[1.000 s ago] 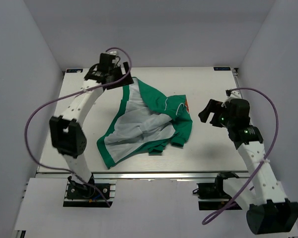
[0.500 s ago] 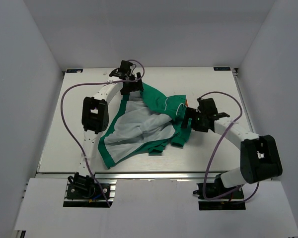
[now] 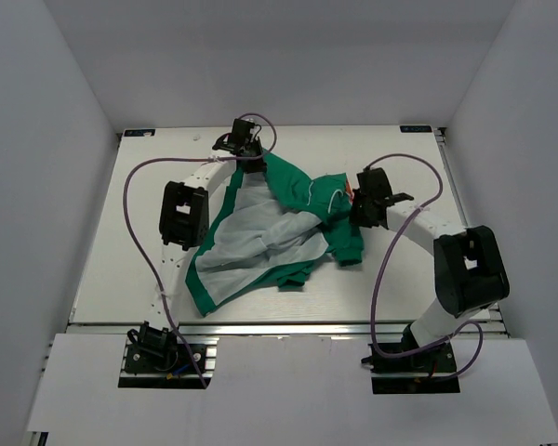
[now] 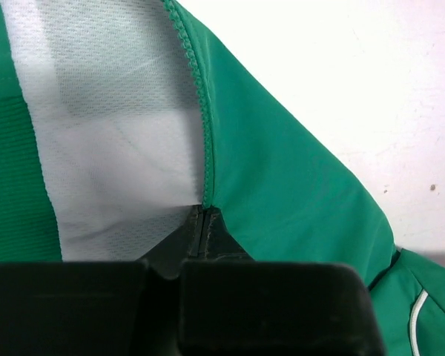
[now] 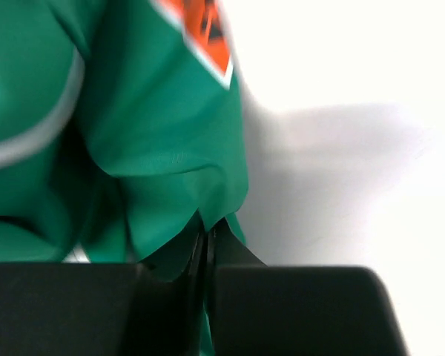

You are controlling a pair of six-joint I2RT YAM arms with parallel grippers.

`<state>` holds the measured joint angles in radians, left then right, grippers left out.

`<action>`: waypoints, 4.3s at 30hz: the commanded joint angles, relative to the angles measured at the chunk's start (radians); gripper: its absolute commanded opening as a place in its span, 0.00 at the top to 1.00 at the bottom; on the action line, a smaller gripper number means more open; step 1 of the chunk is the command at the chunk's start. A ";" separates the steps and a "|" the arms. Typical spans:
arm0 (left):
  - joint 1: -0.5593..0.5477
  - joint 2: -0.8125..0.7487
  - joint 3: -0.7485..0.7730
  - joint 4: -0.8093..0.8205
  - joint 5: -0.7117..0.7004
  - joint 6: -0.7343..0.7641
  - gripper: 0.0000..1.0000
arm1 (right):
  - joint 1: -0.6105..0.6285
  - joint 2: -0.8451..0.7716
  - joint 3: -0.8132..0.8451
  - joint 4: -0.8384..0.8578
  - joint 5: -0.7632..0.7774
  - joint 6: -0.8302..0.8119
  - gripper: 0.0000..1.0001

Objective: Zip up the jacket

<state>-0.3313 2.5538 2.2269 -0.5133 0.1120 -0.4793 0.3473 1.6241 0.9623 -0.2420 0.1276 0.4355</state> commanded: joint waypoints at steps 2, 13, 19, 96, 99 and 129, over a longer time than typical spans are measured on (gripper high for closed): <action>-0.005 -0.190 -0.065 0.087 -0.089 0.005 1.00 | -0.001 -0.104 0.147 -0.063 0.181 -0.069 1.00; -0.005 -0.871 -0.691 0.308 -0.420 0.021 1.00 | -0.001 -0.435 0.211 -0.005 0.449 -0.247 1.00; -0.005 -1.050 -0.819 0.317 -0.622 0.030 1.00 | -0.004 -0.336 0.303 0.174 0.604 -0.429 1.00; 0.020 -0.575 -0.418 0.036 -0.049 0.277 0.02 | -0.349 -0.162 0.236 -0.344 -0.169 -0.058 0.11; 0.020 -0.384 -0.223 0.061 0.034 0.297 0.02 | -0.245 -0.273 0.052 -0.277 -0.238 -0.035 0.11; 0.021 -0.636 -0.908 -0.002 -0.093 -0.039 0.02 | -0.229 0.527 0.920 -0.446 -0.095 -0.176 0.11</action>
<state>-0.3103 1.9472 1.3239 -0.4290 0.1177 -0.4568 0.1017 2.2776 1.9079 -0.7013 0.0303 0.3264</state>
